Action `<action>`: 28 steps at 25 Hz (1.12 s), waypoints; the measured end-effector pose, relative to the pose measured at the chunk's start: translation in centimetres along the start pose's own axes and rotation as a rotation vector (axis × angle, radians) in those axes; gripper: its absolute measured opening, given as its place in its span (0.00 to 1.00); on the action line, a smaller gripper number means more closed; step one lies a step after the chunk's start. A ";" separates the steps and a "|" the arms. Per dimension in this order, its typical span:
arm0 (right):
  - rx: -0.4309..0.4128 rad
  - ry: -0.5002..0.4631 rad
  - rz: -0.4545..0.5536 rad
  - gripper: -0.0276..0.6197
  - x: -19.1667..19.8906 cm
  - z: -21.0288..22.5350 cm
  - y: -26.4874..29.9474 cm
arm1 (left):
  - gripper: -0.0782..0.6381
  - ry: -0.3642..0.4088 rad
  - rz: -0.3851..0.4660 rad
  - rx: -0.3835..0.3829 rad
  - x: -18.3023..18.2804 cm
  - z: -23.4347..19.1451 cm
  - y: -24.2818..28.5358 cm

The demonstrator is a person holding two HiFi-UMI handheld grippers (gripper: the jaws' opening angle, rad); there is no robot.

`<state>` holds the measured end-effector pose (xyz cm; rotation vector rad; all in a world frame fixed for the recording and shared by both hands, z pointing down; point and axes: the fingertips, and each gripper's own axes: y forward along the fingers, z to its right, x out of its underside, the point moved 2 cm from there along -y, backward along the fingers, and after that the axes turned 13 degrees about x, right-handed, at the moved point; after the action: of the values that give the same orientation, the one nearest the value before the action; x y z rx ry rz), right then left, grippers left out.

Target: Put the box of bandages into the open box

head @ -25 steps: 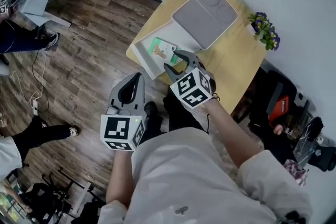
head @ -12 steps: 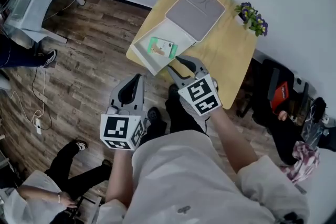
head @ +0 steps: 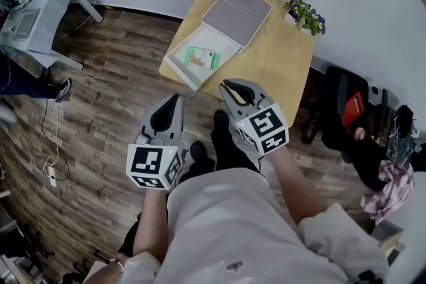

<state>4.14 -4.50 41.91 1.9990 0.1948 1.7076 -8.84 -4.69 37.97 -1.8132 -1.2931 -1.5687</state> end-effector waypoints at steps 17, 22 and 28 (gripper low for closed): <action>0.048 0.126 0.153 0.05 -2.9 -1.7 -6.9 | 0.12 0.052 -0.003 0.092 -0.3 3.2 -1.3; 0.035 0.124 0.201 0.05 -4.2 -2.6 -8.2 | 0.12 0.064 -0.005 0.108 -0.4 3.5 -1.5; 0.041 0.142 0.207 0.05 -4.4 -2.7 -8.9 | 0.12 0.068 -0.002 0.117 -0.5 4.1 -1.6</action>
<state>2.47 2.11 34.24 1.9860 0.0729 1.9923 -7.99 -0.87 35.98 -1.6739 -1.3272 -1.5096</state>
